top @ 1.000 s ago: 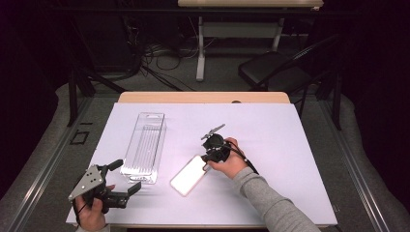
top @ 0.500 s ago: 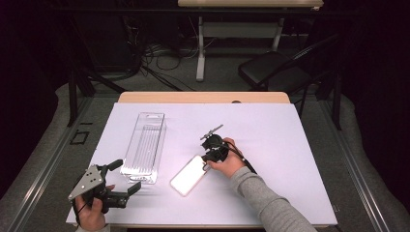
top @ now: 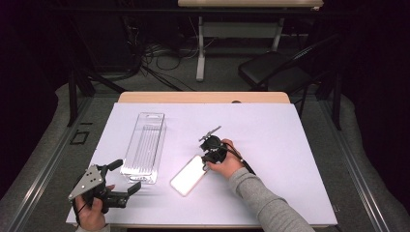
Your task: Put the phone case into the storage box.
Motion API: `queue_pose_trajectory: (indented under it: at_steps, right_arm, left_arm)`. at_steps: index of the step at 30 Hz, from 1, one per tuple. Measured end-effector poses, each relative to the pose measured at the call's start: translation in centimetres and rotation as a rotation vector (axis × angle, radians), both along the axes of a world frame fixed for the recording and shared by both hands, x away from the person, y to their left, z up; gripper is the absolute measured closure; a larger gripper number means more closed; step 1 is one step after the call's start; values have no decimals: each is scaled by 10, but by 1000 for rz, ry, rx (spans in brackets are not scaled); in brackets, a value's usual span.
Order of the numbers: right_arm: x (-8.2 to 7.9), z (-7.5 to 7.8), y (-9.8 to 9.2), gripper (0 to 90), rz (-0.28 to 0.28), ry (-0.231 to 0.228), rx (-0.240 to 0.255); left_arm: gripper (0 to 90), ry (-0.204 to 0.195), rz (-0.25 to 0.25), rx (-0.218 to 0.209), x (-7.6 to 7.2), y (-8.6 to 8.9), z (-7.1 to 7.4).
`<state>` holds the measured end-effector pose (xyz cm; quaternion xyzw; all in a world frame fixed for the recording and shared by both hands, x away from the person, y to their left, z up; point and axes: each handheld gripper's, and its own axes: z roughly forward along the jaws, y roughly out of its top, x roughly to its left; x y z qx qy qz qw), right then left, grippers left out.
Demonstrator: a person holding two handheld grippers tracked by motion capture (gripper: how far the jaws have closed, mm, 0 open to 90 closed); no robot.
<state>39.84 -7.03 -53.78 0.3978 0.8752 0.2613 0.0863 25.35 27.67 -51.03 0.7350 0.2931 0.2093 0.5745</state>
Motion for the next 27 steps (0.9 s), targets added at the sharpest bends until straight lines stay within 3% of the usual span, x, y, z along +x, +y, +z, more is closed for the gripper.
queue_pose_trajectory:
  at_steps: [27]
  right_arm:
    - [1, -1, 0, 847, -5, 16, 13]
  left_arm:
    - [3, 1, 0, 1, 0, 0, 0]
